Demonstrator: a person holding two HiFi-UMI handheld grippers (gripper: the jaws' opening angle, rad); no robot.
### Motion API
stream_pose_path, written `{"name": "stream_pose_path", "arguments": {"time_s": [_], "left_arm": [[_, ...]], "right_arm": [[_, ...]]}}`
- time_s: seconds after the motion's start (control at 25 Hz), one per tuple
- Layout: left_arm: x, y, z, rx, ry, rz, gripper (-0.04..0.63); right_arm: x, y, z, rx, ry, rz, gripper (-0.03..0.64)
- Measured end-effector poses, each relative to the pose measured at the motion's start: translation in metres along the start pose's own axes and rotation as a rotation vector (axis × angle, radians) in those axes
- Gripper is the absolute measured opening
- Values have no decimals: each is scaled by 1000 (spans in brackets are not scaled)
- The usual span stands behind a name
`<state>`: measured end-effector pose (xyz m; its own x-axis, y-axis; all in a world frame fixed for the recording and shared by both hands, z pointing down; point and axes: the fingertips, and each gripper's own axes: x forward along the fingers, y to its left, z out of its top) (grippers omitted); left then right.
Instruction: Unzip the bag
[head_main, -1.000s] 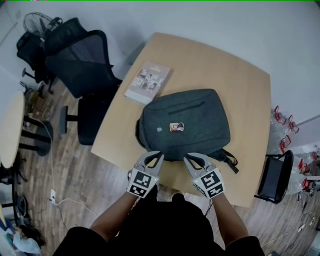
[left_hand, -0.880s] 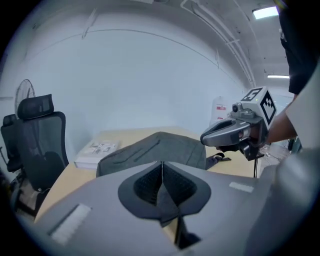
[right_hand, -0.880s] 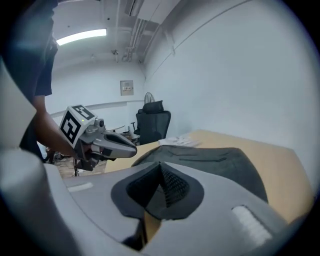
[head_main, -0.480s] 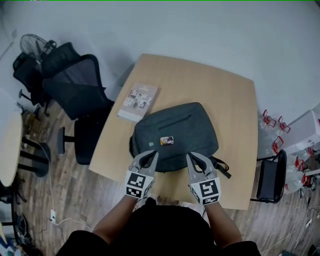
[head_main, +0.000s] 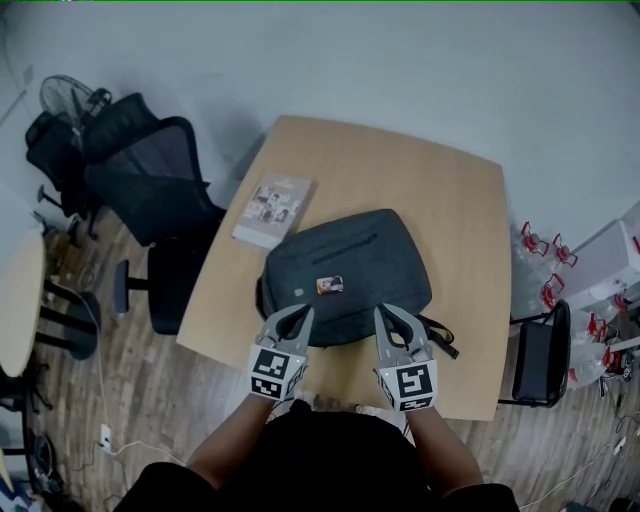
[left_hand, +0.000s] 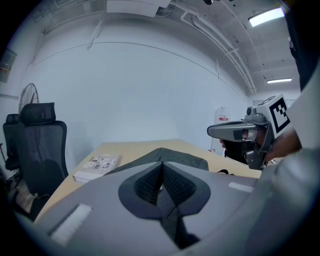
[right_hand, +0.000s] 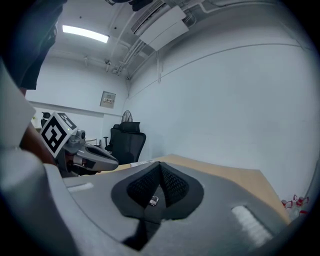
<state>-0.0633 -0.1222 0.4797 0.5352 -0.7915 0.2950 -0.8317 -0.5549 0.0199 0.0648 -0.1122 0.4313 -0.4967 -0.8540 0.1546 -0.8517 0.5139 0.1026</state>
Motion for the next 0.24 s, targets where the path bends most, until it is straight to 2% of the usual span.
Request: {"name": "stream_pose_path", "arguments": {"time_s": [0.24], "left_arm": [[-3, -2, 1, -6, -2, -5, 20]], "right_arm": [[-1, 1, -1, 2, -4, -4, 2]]}}
